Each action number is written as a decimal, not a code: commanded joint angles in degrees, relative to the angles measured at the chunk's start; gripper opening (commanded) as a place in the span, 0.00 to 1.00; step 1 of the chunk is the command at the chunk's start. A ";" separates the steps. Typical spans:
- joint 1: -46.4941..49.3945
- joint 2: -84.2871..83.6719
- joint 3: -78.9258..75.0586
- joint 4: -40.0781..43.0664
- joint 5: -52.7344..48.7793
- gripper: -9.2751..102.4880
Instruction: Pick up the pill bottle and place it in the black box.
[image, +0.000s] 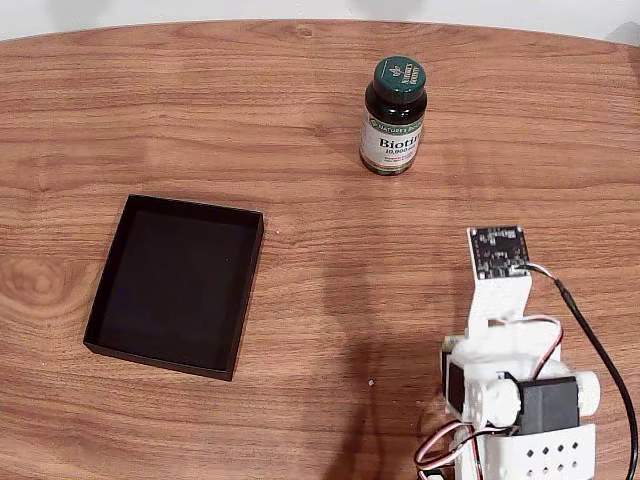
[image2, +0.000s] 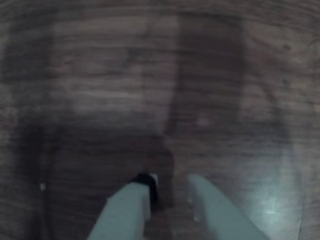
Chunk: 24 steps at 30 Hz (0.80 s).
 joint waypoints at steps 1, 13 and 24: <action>-0.79 -3.08 -0.88 -12.48 -1.14 0.14; -4.31 -15.56 -0.88 -41.92 -1.41 0.29; -5.36 -33.13 -1.32 -66.97 -3.96 0.51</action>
